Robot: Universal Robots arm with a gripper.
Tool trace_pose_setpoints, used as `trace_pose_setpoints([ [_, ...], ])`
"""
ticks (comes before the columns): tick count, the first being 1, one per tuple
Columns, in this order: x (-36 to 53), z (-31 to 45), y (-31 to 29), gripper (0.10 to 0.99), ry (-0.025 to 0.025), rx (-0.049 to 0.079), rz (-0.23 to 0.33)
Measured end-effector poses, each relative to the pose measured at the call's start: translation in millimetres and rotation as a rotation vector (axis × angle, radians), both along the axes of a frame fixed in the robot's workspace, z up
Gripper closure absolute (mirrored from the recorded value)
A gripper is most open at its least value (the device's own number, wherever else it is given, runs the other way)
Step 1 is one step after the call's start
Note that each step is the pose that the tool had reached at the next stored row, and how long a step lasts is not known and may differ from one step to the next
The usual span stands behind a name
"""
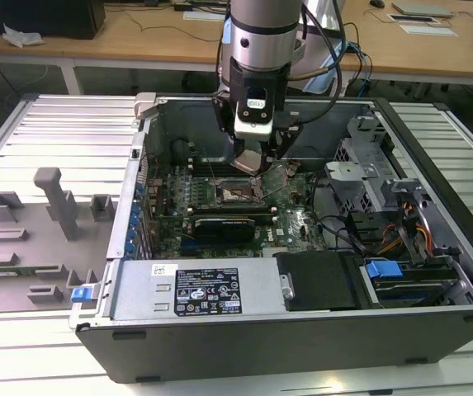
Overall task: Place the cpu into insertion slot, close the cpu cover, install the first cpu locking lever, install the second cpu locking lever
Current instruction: 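Place the cpu into insertion slot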
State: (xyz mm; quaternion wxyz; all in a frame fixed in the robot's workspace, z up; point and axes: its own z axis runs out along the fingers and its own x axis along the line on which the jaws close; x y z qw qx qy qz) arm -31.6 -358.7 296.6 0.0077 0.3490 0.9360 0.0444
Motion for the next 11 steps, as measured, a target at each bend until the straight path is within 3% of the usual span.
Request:
trace_pose_setpoints([
  [11,0.0,-1.8,0.0,0.545,0.0,0.0,-0.211],
])
